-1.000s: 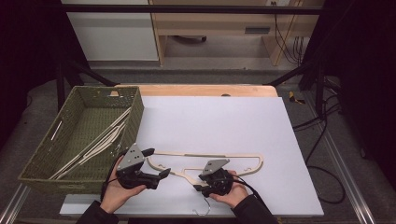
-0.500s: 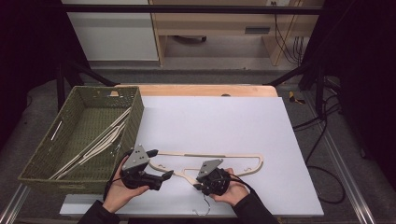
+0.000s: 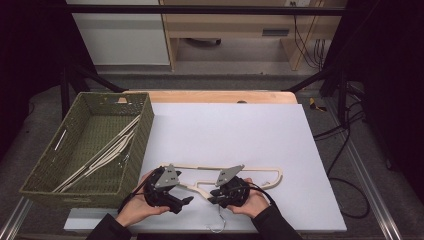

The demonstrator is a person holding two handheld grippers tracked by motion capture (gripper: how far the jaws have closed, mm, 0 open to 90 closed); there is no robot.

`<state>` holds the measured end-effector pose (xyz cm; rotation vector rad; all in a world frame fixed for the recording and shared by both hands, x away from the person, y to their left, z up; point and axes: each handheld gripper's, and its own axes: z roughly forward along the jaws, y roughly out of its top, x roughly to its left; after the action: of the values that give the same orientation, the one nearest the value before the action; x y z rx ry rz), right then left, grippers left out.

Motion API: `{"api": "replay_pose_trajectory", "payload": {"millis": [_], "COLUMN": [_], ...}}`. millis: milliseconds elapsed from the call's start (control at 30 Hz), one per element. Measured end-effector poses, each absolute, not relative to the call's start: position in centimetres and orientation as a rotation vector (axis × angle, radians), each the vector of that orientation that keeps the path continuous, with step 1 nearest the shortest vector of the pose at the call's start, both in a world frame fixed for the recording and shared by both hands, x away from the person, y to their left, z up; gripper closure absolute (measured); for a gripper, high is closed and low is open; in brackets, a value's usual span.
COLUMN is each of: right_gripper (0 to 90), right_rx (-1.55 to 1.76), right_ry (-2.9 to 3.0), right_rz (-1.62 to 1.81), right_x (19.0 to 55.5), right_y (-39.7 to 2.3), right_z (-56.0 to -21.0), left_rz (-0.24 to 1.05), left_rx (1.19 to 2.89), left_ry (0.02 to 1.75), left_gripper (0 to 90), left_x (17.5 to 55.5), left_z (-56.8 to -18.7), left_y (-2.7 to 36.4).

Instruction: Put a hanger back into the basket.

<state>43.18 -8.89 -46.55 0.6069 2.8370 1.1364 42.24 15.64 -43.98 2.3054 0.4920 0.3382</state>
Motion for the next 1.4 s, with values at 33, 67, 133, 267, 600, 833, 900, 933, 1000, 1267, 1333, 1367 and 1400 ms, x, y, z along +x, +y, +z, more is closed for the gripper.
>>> {"api": "replay_pose_trajectory", "payload": {"millis": [33, 67, 133, 267, 600, 833, 900, 933, 1000, 1267, 1333, 1367, 1400], "right_gripper": [72.8, 72.8, 72.8, 72.8, 72.8, 72.8, 72.9, 72.9, 72.8, 64.8, 58.6, 55.6, 50.7], "right_rx": [0.598, 0.605, 0.593, 0.603, 0.577, 0.580, 0.582, 0.582, 0.584, 0.634, 0.678, 0.703, 0.783], "right_ry": [2.847, 2.847, 2.858, 2.867, 2.893, 2.892, 2.886, 2.886, 2.879, 2.783, 2.683, 2.623, 2.511], "right_rz": [1.142, 1.150, 1.151, 1.161, 1.221, 1.246, 1.271, 1.271, 1.286, 1.386, 1.431, 1.448, 1.486], "right_x": [43.2, 43.2, 43.1, 43.0, 42.9, 42.8, 42.8, 42.8, 42.8, 42.7, 42.8, 42.9, 43.0], "right_y": [-9.0, -9.0, -9.1, -9.1, -9.4, -9.6, -9.7, -9.7, -9.8, -10.7, -11.6, -12.3, -13.6], "right_z": [-46.5, -46.4, -46.2, -45.8, -44.6, -44.3, -44.1, -44.1, -44.0, -43.1, -42.4, -42.1, -41.5], "left_rz": [0.343, 0.342, 0.358, 0.392, 0.528, 0.566, 0.589, 0.602, 0.611, 0.656, 0.675, 0.667, 0.670], "left_rx": [2.332, 2.348, 2.385, 2.430, 2.496, 2.518, 2.522, 2.526, 2.517, 2.504, 2.517, 2.492, 2.492], "left_ry": [0.479, 0.466, 0.453, 0.405, 0.228, 0.163, 0.148, 0.143, 0.145, 0.126, 0.105, 0.126, 0.122], "left_gripper": [11.6, 12.3, 13.9, 20.9, 48.9, 62.0, 66.0, 66.0, 67.7, 73.3, 74.1, 75.1, 76.3], "left_x": [42.4, 42.5, 42.7, 43.2, 42.7, 42.2, 42.0, 41.9, 41.8, 41.5, 41.5, 41.4, 41.4], "left_z": [-44.3, -44.5, -44.9, -45.5, -46.3, -46.3, -46.3, -46.3, -46.3, -45.7, -45.2, -45.3, -45.1], "left_y": [15.3, 15.1, 14.8, 14.3, 12.0, 11.7, 11.6, 11.6, 11.5, 11.7, 11.8, 11.8, 11.8]}}
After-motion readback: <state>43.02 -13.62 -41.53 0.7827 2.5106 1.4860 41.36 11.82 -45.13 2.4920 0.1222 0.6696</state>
